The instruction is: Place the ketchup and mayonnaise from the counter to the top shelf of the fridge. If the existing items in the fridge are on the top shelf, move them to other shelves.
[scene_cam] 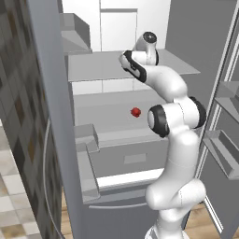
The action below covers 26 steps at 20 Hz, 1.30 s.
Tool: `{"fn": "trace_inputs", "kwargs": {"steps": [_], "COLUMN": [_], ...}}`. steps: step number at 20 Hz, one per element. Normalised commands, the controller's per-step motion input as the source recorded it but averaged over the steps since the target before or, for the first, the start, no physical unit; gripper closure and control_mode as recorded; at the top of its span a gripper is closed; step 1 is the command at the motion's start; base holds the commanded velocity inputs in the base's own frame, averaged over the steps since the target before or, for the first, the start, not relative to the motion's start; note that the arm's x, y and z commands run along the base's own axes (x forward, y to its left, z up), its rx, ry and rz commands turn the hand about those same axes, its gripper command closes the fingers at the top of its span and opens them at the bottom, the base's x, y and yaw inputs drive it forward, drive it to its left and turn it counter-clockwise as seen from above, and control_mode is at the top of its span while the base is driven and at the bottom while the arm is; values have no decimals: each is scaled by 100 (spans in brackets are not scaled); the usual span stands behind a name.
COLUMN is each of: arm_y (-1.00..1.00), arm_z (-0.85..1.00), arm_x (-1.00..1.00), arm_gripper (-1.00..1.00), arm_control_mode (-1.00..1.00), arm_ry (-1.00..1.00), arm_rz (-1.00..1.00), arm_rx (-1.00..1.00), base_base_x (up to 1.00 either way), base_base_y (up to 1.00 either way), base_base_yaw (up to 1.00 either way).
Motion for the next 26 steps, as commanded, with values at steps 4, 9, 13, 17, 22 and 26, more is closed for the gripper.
{"fn": "trace_inputs", "kwargs": {"steps": [4,9,13,17,22,26], "arm_y": [5,14,11,0,0,0], "arm_z": [13,63,74,49,17,-42], "arm_x": [-83,-100,-100,-100,-100,-100], "arm_gripper": [100,100,100,100,100,100], "arm_control_mode": [-100,-100,-100,-100,-100,-100], "arm_ry": [-40,-53,-11,0,5,5], "arm_rz": [0,0,0,0,0,0], "arm_rx": [0,-1,0,2,2,0], "base_base_x": [0,0,0,0,0,0], "base_base_y": [0,0,0,0,0,0], "base_base_yaw": [0,0,0,0,0,0]}}
